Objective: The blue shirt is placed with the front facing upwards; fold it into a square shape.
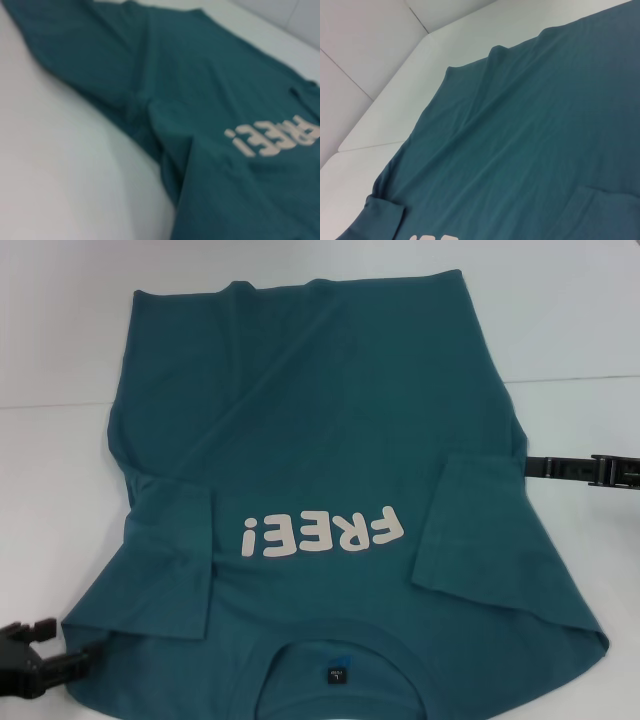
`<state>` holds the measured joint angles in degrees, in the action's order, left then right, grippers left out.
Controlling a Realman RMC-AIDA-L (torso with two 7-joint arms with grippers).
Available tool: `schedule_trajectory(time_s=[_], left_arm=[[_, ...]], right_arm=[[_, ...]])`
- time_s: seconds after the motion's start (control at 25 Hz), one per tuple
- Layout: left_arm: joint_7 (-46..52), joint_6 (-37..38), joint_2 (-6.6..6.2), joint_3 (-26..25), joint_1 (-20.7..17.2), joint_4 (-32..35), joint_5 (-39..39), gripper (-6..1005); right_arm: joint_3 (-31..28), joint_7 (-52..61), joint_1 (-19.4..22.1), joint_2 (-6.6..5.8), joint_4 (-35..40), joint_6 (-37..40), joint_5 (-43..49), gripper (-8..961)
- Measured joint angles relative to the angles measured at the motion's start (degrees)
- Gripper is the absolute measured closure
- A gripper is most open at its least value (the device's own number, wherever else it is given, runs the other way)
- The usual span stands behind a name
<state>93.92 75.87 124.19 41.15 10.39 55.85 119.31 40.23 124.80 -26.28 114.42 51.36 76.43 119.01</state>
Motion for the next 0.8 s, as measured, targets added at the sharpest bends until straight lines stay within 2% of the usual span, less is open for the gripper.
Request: schedule_trajectory(time_s=[0.48, 0.72, 0.8], left_arm=[[2.3, -2.2, -0.01, 0.3, 0.6, -1.6, 3.4, 170], [3.4, -0.9, 0.00, 1.9, 0.9, -1.3, 4.0, 282], [3.4, -0.9, 0.04, 2.2, 1.0, -1.3, 4.1, 360]], right_arm=[[-0.1, 0.4, 0.0, 0.09, -0.1, 0.0, 0.0, 209], [-0.1, 0.5, 0.1, 0.04, -0.7, 0.3, 0.0, 210], [-0.1, 0.6, 0.1, 0.04, -0.8, 0.3, 0.0, 210]])
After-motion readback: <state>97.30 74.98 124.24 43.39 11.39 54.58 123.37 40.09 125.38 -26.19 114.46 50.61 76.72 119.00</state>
